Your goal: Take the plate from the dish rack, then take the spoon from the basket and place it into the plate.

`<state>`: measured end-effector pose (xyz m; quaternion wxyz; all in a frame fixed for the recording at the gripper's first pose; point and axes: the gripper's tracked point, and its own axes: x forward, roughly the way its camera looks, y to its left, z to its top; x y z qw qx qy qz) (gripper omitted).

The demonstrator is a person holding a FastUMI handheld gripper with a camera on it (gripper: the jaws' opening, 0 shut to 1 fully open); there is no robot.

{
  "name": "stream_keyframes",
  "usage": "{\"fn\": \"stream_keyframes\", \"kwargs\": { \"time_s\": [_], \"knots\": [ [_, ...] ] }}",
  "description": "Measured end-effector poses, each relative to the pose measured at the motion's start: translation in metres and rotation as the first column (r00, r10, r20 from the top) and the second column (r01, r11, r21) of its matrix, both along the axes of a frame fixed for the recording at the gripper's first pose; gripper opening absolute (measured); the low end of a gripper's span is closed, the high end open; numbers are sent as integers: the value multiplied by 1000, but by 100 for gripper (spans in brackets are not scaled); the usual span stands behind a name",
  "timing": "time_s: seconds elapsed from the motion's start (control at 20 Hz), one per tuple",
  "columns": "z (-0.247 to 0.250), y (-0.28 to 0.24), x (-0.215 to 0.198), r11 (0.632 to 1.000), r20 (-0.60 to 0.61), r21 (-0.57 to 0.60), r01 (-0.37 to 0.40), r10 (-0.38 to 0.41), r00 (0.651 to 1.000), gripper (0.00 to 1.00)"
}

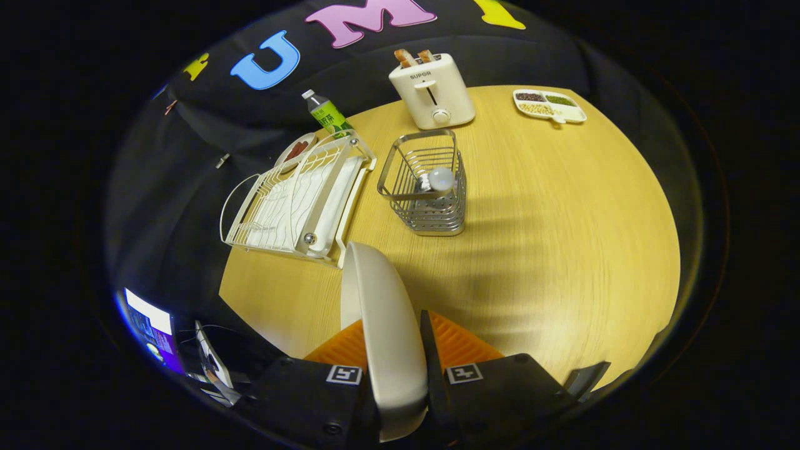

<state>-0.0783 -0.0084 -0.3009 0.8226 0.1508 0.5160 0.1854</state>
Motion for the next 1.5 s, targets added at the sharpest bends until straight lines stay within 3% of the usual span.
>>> {"fn": "stream_keyframes", "kwargs": {
  "time_s": [0.15, 0.35, 0.5, 0.65, 0.7, 0.75, 1.05, 1.3, 1.5],
  "knots": [
    [-17, 2, 13, 996, -27, 83, -19, 22, 999, 35],
    [-37, -9, 23, 996, -51, 73, -41, 45, 998, 40],
    [-50, -26, 30, 998, 18, -9, -69, 69, 997, 61],
    [-44, -39, 34, 992, 118, -57, -111, 117, 986, 71],
    [-38, -43, 35, 991, 156, -65, -120, 129, 979, 89],
    [-29, -46, 39, 989, 203, -73, -126, 138, 969, 98],
    [37, -43, 54, 984, 491, -105, -146, 179, 853, 99],
    [77, -23, 85, 986, 625, -97, -138, 168, 762, 99],
    [77, -10, 111, 979, 664, -134, -153, 203, 720, 99]
  ]
}}
